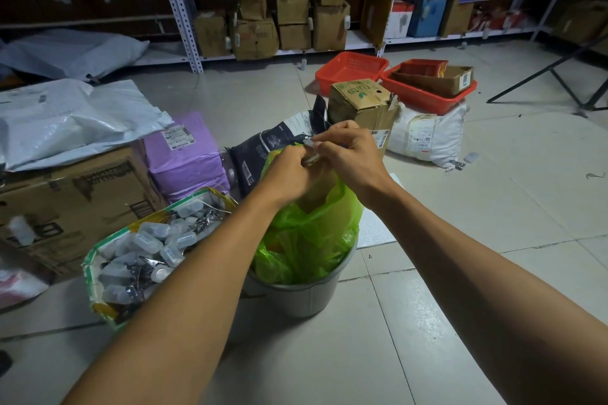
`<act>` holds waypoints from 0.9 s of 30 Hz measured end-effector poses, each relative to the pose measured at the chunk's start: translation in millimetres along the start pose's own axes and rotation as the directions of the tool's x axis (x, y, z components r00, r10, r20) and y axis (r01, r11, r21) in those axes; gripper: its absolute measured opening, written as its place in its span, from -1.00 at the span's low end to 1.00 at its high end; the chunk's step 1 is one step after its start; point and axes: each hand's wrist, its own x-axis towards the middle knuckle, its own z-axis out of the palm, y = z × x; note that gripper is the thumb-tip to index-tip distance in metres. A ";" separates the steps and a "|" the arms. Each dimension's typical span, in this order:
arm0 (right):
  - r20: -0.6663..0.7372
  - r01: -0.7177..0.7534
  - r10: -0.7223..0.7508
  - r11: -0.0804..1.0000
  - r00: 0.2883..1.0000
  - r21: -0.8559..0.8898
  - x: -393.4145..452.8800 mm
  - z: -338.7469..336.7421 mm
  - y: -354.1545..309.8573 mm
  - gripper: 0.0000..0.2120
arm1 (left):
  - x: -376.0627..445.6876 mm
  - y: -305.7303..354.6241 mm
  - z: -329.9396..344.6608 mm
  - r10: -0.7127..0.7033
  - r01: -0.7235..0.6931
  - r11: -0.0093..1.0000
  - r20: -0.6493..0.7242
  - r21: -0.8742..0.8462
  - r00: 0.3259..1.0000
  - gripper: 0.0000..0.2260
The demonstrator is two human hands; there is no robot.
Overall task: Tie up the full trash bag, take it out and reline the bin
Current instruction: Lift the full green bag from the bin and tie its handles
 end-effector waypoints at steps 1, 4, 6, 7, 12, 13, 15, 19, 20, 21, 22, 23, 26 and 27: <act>0.008 0.002 -0.002 1.000 1.000 -0.003 -0.6 0.4 -0.6 -0.89 | -0.2 0.2 0.8 -0.005 0.005 1.000 -0.010 -0.017 1.000 -0.66; 0.034 0.006 -0.006 1.000 0.999 0.006 -1.4 -1.4 0.5 -0.88 | -0.2 -1.0 0.4 0.001 -0.005 0.999 -0.067 -0.051 0.998 -0.69; 0.009 0.013 -0.013 1.000 1.000 0.003 -0.3 -3.7 3.2 -0.86 | 0.1 -2.8 -0.7 0.015 -0.019 0.999 -0.089 -0.049 0.996 -0.68; -0.012 0.006 -0.006 1.000 1.000 -0.001 1.3 -4.9 5.5 -0.84 | 0.9 -3.9 -1.5 0.024 -0.028 0.998 -0.085 -0.052 0.996 -0.68; 0.035 -0.101 0.100 0.993 0.994 0.058 1.3 -9.6 17.6 -0.73 | 1.0 -4.5 -5.2 0.035 -0.037 0.999 -0.053 -0.035 0.998 -0.61; 0.052 -0.107 0.104 0.992 0.993 0.070 -0.4 -9.3 18.1 -0.73 | 0.6 -4.7 -6.2 0.039 -0.041 0.999 -0.047 -0.028 0.998 -0.60; 0.059 -0.086 0.081 0.993 0.995 0.085 -2.7 -8.7 17.3 -0.77 | -1.6 -2.8 -9.9 0.043 -0.043 0.999 -0.025 -0.025 0.999 -0.63; 0.076 -0.062 0.053 0.990 0.996 0.124 -1.6 -7.1 14.2 -0.84 | -5.4 -0.8 -15.0 0.031 -0.030 0.999 0.020 -0.027 0.999 -0.62; 0.074 -0.051 0.043 0.993 0.996 0.111 -1.3 -6.2 13.8 -0.87 | -5.7 -1.1 -16.2 0.033 -0.032 0.999 0.033 -0.019 0.999 -0.62; 0.068 -0.044 0.037 0.994 0.997 0.100 -1.1 -5.3 13.8 -0.91 | -6.2 -0.6 -17.3 0.034 -0.034 0.999 0.047 -0.010 0.998 -0.64; 0.060 -0.042 0.036 0.995 0.998 0.096 -0.9 -4.7 13.9 -0.92 | -6.1 -1.3 -18.7 0.036 -0.036 0.999 0.054 -0.012 0.998 -0.64; 0.051 -0.046 0.041 0.994 0.998 0.097 -0.7 -4.2 15.2 -0.92 | -5.5 -2.2 -20.0 0.031 -0.030 0.999 0.048 -0.027 0.998 -0.62; 0.028 -0.057 0.055 0.994 0.998 0.090 -0.8 -4.4 20.8 -0.92 | -1.2 -4.9 -22.0 -0.058 0.050 0.978 -0.036 -0.202 0.998 -0.69; 0.034 -0.063 0.060 0.993 0.998 0.096 -1.7 -4.1 21.9 -0.93 | 0.1 -4.9 -21.7 -0.095 0.072 0.959 -0.071 -0.274 0.993 -0.75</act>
